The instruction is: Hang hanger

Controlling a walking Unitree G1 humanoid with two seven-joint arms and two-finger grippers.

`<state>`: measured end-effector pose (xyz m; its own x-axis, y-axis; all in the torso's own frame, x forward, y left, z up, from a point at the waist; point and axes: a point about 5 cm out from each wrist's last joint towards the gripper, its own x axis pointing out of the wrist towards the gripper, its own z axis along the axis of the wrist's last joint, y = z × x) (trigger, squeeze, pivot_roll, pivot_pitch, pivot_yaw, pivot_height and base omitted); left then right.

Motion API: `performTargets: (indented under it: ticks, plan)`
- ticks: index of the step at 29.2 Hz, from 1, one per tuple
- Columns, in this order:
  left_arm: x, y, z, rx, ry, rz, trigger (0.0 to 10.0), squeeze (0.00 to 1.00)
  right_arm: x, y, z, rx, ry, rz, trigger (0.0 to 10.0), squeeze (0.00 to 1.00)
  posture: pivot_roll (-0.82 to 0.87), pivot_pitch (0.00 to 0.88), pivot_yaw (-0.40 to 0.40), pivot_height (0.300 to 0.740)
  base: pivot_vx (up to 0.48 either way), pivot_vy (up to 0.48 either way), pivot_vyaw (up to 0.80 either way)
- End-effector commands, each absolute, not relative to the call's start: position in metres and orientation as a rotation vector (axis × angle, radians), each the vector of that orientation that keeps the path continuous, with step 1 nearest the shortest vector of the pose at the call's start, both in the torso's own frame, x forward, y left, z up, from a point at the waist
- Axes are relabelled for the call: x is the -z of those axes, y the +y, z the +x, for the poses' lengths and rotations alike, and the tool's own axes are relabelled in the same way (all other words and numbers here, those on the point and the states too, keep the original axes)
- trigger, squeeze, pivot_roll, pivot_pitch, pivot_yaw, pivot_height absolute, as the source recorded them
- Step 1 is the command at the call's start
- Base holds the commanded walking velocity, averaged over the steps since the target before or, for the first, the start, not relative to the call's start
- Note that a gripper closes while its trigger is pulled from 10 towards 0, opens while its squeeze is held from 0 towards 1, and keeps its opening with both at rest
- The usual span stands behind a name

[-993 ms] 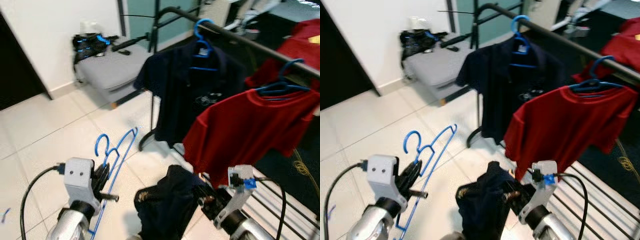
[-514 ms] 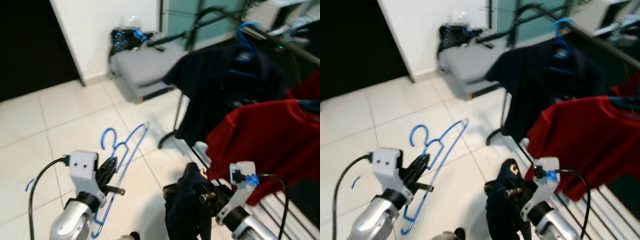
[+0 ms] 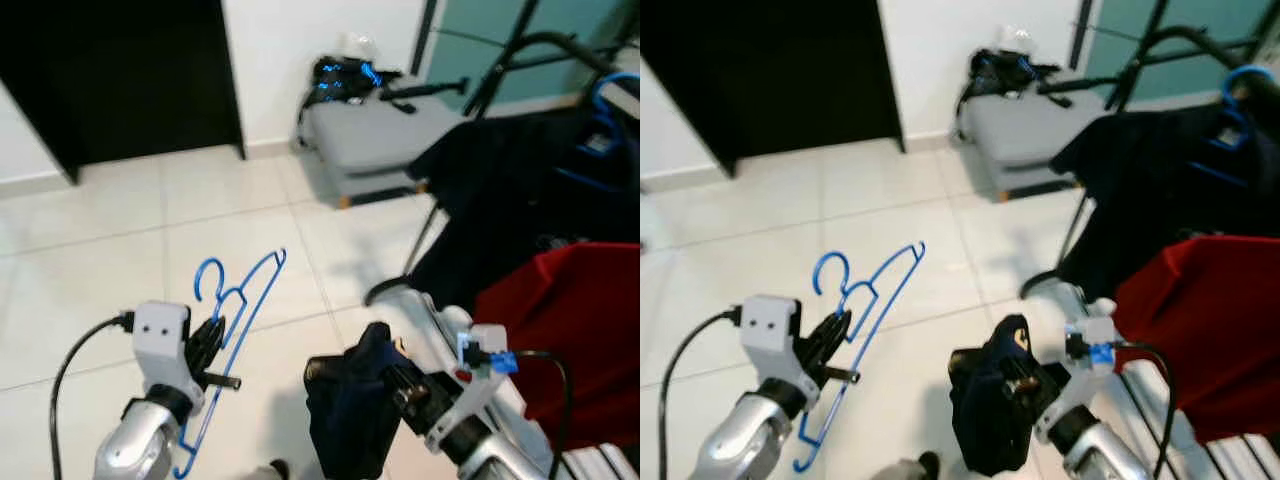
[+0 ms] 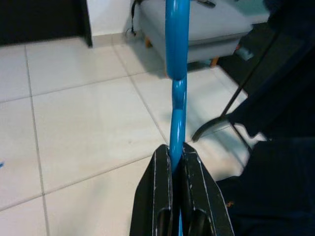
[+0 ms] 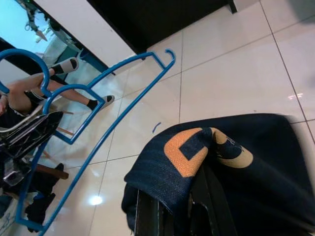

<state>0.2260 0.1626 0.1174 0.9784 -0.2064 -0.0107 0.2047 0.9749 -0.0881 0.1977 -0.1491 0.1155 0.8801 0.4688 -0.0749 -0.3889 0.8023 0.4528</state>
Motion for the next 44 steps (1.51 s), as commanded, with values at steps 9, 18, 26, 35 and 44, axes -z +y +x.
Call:
performTargets:
  ticks: [9, 18, 26, 35, 44]
  plan:
    - [-0.1156, 0.1605, 0.2247, 0.221, 0.03, -0.078, 10.0, 0.0, -0.1188, -0.1502, 0.1953, -0.471, 0.172, 0.456, 10.0, 0.0, 0.02, 0.207, -0.024, 0.74, 0.0, 0.0, 0.71]
    - [-0.1143, 0.1585, 0.2256, 0.231, 0.042, -0.083, 10.0, 0.0, -0.1188, -0.1525, 0.1952, -0.467, 0.172, 0.458, 10.0, 0.0, 0.02, 0.21, -0.024, 0.74, 0.0, 0.0, 0.7]
    - [-0.1134, 0.1583, 0.2266, 0.236, 0.047, -0.093, 10.0, 0.0, -0.1184, -0.1527, 0.1955, -0.467, 0.173, 0.458, 10.0, 0.0, 0.01, 0.206, -0.024, 0.74, 0.0, 0.0, 0.7]
    - [-0.1121, 0.1572, 0.2268, 0.237, 0.049, -0.096, 10.0, 0.0, -0.1173, -0.1533, 0.1957, -0.474, 0.177, 0.459, 10.0, 0.0, 0.01, 0.192, -0.028, 0.74, 0.0, 0.0, 0.7]
    - [-0.1119, 0.1567, 0.2266, 0.238, 0.049, -0.102, 10.0, 0.0, -0.1178, -0.1536, 0.1955, -0.476, 0.175, 0.461, 10.0, 0.0, 0.01, 0.191, -0.027, 0.74, 0.0, 0.0, 0.7]
